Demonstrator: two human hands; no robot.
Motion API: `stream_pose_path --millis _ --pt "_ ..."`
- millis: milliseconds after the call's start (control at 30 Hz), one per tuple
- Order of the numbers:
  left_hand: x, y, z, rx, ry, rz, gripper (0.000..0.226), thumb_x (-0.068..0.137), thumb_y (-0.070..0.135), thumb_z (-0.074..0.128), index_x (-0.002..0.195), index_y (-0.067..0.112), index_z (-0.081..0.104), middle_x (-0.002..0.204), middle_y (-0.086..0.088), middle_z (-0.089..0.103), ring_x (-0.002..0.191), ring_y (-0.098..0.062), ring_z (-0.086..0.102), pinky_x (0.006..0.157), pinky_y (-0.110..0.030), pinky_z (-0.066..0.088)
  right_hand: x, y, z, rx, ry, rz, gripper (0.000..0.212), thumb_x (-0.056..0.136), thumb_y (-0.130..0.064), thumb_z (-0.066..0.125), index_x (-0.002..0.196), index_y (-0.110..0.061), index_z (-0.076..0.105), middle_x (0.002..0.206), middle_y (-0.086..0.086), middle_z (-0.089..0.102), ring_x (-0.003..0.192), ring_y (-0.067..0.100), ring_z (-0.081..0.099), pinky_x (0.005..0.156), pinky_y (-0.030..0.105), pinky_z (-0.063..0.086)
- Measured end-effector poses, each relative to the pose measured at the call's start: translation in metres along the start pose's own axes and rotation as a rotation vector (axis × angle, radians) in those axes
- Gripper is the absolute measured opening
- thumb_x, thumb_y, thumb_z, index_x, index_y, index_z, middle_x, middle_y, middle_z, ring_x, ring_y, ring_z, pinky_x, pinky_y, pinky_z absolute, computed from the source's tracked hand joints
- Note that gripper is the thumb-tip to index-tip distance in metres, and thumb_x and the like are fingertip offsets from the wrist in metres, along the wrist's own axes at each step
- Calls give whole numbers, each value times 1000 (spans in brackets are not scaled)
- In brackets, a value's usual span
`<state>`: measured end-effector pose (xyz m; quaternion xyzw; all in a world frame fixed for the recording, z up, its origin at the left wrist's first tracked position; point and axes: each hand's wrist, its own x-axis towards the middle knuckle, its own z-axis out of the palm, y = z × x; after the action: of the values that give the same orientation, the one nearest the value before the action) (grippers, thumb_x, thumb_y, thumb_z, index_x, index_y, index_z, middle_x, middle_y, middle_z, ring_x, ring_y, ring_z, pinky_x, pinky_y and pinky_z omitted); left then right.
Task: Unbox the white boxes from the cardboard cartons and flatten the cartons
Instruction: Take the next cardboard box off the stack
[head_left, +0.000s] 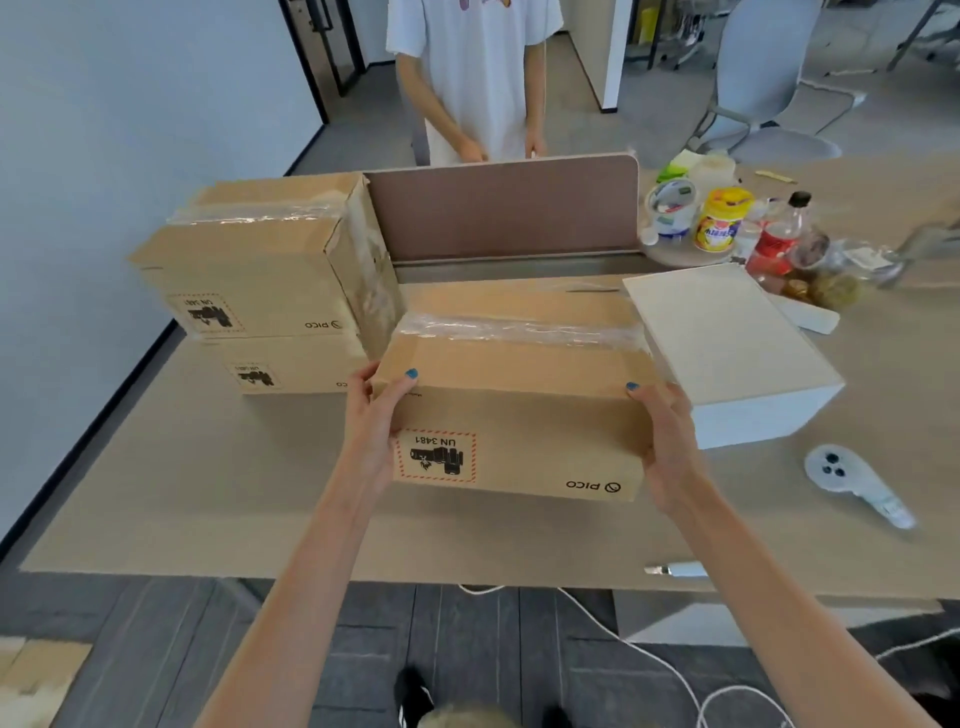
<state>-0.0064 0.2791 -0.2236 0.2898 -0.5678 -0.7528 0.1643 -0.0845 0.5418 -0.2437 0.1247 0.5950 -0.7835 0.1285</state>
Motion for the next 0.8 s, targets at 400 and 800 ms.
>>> stream_pose_path --millis 400,800 --pt "0 -87 -24 57 43 -99 45 91 13 66 128 21 43 122 -2 60 102 -14 60 77 -33 51 27 63 -28 -187 11 2 42 61 -47 68 101 -43 57 120 8 61 100 19 58 95 50 45" --pt "18 -103 -27 338 -19 -68 59 84 9 75 133 15 42 118 8 57 103 -5 57 89 -25 51 43 79 -42 -243 -36 -27 46 70 -30 66 112 -43 54 122 2 61 115 23 57 99 44 45"
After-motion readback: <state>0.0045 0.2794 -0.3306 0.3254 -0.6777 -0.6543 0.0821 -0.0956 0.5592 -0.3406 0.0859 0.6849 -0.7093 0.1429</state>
